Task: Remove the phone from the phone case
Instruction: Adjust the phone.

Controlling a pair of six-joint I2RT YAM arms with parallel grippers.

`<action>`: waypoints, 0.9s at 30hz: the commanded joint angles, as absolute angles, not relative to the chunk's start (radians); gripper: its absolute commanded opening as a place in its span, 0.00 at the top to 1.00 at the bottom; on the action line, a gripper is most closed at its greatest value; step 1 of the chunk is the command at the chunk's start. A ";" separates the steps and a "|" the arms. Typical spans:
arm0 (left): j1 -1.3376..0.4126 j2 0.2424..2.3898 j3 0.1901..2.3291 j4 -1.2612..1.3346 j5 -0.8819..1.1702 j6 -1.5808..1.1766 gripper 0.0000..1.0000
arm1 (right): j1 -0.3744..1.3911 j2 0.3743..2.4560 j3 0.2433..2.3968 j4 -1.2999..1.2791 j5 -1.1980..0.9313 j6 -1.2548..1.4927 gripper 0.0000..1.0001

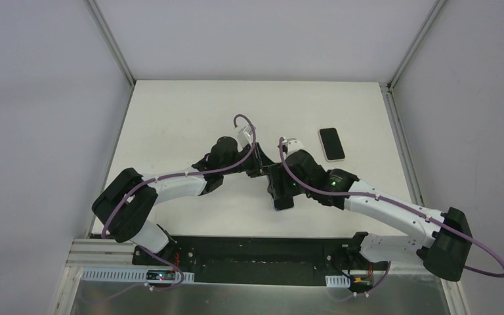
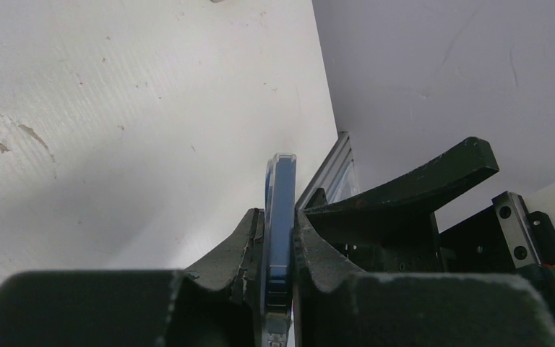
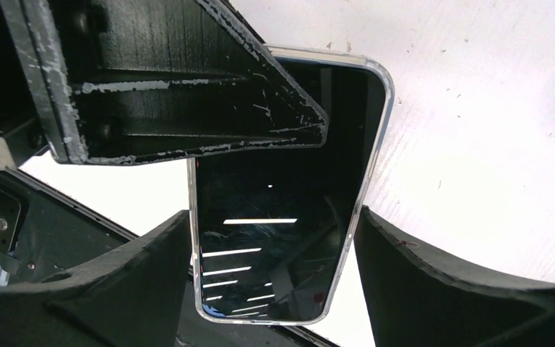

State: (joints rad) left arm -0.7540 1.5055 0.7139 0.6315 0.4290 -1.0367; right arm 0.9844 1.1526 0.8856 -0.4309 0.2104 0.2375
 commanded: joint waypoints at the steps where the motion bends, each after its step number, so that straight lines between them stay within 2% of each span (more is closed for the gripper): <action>1: -0.767 1.512 0.743 0.691 0.463 -1.057 0.95 | 0.990 1.113 0.899 -0.365 0.230 0.260 1.00; 4: -0.768 1.513 0.744 0.697 0.470 -1.065 0.90 | 0.991 1.108 0.897 -0.361 0.230 0.261 1.00; 8: -0.768 1.514 0.740 0.701 0.475 -1.069 0.67 | 0.989 1.105 0.897 -0.362 0.238 0.258 1.00; 12: -0.768 1.517 0.733 0.704 0.477 -1.069 0.61 | 0.990 1.106 0.900 -0.367 0.243 0.250 1.00; 15: -0.768 1.521 0.729 0.707 0.477 -1.070 0.66 | 0.991 1.109 0.905 -0.371 0.243 0.244 1.00; 26: -0.770 1.518 0.733 0.728 0.487 -1.085 1.00 | 0.990 1.111 0.915 -0.387 0.220 0.238 1.00; 27: -0.770 1.515 0.733 0.729 0.485 -1.086 1.00 | 0.991 1.112 0.918 -0.390 0.218 0.239 1.00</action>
